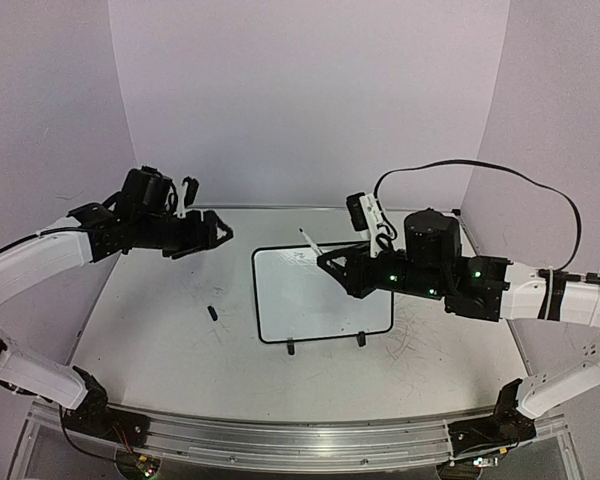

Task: Write a sentence on the whiteboard
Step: Pass from the right arm to the left

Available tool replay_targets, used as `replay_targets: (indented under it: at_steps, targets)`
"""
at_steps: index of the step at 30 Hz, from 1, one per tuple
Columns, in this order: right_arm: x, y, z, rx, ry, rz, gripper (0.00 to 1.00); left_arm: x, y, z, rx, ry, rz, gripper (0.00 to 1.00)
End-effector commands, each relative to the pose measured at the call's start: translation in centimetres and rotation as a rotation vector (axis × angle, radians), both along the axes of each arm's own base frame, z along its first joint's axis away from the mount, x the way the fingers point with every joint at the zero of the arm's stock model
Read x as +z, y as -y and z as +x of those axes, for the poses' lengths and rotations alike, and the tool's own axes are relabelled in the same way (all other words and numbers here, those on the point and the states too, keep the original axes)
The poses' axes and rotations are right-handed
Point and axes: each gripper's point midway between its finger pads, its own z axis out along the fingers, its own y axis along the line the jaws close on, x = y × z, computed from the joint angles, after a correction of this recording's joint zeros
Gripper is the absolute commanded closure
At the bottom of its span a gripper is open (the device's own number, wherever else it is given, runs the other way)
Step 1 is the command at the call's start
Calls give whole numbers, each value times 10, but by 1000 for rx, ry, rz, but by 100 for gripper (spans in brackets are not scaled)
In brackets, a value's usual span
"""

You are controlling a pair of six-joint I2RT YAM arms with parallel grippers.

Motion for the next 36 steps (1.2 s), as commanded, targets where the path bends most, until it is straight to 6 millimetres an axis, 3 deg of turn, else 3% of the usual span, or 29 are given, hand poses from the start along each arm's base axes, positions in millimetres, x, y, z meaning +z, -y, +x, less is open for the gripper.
replay_targets:
  at_steps: [1, 2, 4, 9, 12, 15, 19, 26, 30, 36]
  targets:
    - [19, -3, -5, 54, 76, -12, 100, 122, 88, -77, -467, 285, -361, 11]
    - [23, -6, -7, 71, 80, 1, 100, 135, 99, -89, -513, 304, -444, 9]
    - [30, -11, -12, 108, 89, 20, 100, 141, 113, -100, -553, 298, -529, 5]
    - [36, -16, -24, 194, 116, 9, 100, 140, 123, -95, -544, 308, -495, 1]
    - [32, -20, -39, 298, 135, -26, 100, 128, 125, -93, -563, 281, -396, 1]
    - [30, -21, -51, 372, 145, -40, 100, 115, 137, -103, -669, 206, -367, 7]
    - [32, -18, -52, 374, 170, -49, 100, 104, 145, -127, -816, 118, -401, 18]
    - [33, -17, -53, 381, 188, -55, 100, 83, 143, -141, -878, 27, -391, 40]
    - [29, -19, -53, 387, 184, -63, 100, 74, 145, -143, -890, -10, -390, 59]
    - [29, -19, -53, 390, 187, -64, 100, 63, 147, -145, -908, -52, -375, 60]
